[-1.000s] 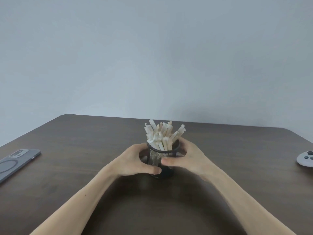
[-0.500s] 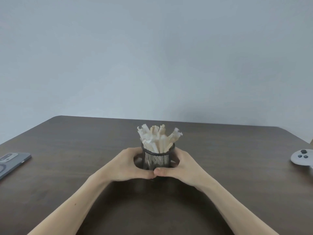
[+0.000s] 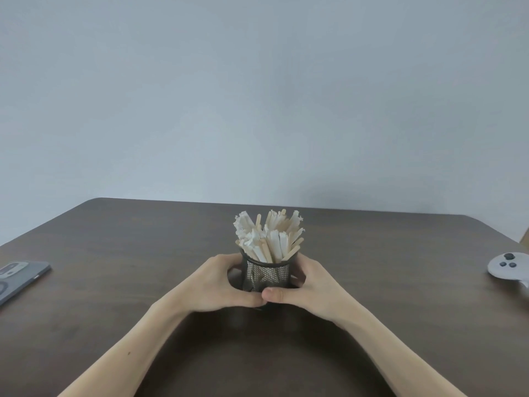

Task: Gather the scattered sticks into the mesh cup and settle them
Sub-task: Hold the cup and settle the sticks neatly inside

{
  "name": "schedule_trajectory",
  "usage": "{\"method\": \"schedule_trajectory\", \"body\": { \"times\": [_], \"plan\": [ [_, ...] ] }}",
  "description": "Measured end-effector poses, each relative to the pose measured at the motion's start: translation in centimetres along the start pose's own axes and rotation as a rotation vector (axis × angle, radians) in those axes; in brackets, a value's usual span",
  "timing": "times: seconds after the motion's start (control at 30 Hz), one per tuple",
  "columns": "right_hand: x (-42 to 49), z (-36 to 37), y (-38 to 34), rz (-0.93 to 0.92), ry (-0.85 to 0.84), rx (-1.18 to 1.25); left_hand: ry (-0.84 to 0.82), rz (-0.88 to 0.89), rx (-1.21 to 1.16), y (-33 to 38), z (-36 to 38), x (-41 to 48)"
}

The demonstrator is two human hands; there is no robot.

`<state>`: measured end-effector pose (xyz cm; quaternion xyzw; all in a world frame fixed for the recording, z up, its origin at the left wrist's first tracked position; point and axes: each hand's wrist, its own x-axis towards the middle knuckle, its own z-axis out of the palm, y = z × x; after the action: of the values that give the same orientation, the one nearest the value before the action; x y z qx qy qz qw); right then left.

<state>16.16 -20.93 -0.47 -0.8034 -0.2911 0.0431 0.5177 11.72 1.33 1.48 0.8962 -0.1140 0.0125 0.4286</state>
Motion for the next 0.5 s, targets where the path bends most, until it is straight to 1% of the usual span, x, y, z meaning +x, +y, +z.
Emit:
{"method": "schedule_trajectory", "body": {
  "times": [0.3,0.5],
  "plan": [
    [-0.27,0.11,0.67,0.032,0.043,0.033,-0.011,0.025,-0.029,0.16,0.02,-0.04],
    [-0.59,-0.78,-0.01,0.059,0.082,-0.064,0.038,0.066,-0.052,0.74,0.71,0.21]
  ]
}}
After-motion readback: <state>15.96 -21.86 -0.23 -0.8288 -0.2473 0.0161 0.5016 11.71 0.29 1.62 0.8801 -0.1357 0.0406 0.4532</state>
